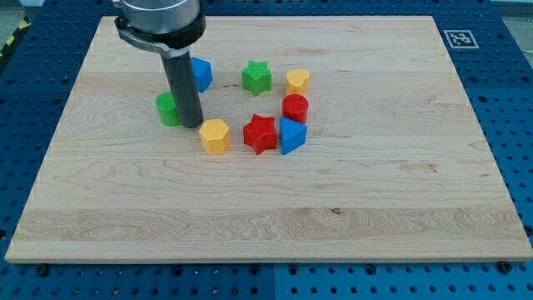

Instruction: Form a triangle with red blocks and triangle

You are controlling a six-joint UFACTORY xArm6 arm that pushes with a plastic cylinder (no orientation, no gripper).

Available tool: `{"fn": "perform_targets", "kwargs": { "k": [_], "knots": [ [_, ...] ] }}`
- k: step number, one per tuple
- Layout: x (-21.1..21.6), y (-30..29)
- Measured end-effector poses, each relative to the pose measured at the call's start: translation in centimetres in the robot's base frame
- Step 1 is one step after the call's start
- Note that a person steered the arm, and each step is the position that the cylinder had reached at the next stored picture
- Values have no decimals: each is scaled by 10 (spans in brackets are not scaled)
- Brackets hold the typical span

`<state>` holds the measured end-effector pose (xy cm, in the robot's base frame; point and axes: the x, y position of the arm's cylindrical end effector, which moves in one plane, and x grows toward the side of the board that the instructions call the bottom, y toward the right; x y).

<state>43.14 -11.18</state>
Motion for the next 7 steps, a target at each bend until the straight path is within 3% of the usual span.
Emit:
{"fn": "perform_targets", "kwargs": {
  "k": [3, 7],
  "knots": [
    [-21, 45],
    [20, 115]
  ]
}}
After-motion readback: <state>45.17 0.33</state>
